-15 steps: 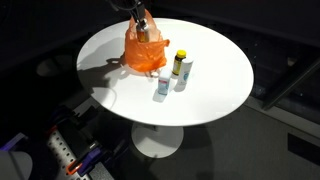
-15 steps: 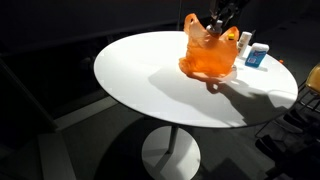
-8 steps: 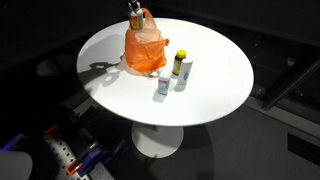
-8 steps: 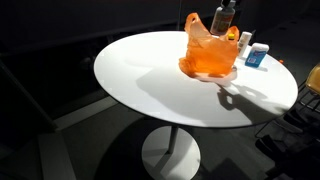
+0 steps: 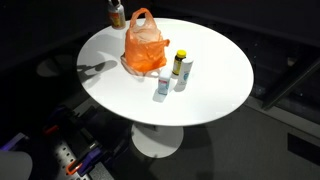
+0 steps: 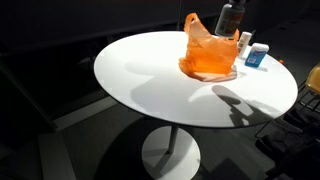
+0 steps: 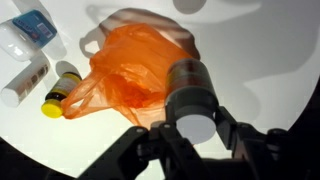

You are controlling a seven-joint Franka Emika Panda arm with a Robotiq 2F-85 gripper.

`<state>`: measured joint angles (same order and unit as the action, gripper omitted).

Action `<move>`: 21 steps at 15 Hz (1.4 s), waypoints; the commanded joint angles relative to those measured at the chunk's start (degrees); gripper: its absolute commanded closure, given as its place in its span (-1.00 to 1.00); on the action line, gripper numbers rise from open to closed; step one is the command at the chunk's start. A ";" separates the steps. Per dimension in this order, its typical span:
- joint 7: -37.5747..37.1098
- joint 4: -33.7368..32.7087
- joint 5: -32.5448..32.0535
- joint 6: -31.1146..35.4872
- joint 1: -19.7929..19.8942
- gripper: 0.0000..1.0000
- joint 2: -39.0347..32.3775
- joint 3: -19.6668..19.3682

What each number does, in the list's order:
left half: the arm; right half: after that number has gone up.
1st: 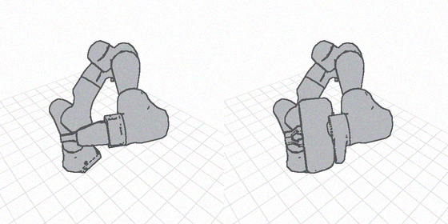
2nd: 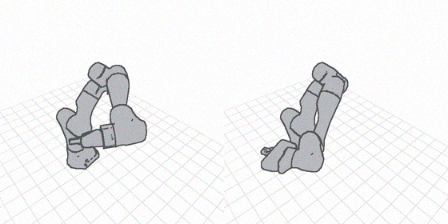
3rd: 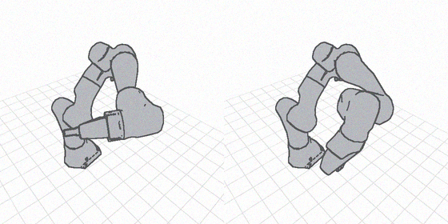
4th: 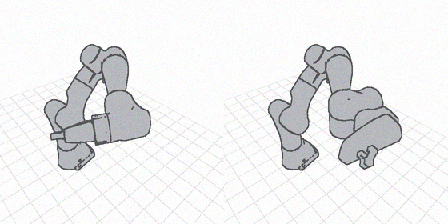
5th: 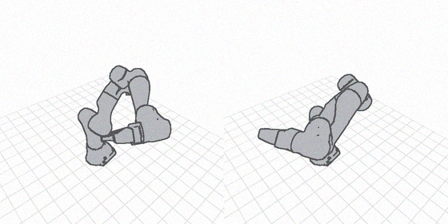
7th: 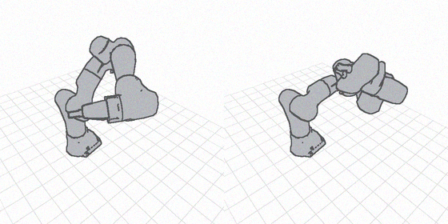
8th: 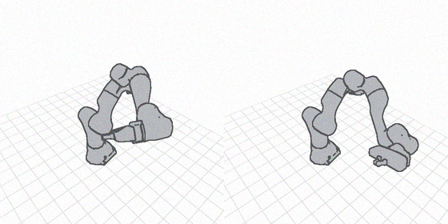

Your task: Take the white and orange bottle out of the plastic bag and put it on the table

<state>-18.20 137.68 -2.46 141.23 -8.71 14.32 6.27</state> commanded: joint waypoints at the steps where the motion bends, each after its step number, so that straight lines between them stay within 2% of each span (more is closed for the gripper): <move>1: 6.50 3.11 5.31 1.24 -1.54 0.62 0.41 1.24; 4: 8.45 5.23 6.25 2.22 -2.45 0.62 -1.18 2.78; 9: 5.33 7.95 1.05 7.83 -1.39 0.62 -5.91 5.38; 14: 3.09 8.74 -4.66 15.52 -0.39 0.62 -11.62 4.96; 17: 2.27 8.57 -6.29 17.06 -0.32 0.62 -13.38 4.39; 18: 2.27 8.62 -6.05 16.44 -0.40 -0.38 -13.08 4.25; 19: 2.82 8.73 -5.10 15.80 -0.51 -0.39 -12.62 4.17; 21: 2.87 8.89 -4.04 13.11 -0.56 -0.70 -10.15 4.07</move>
<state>-14.36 146.48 -7.04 157.48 -9.24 0.95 10.62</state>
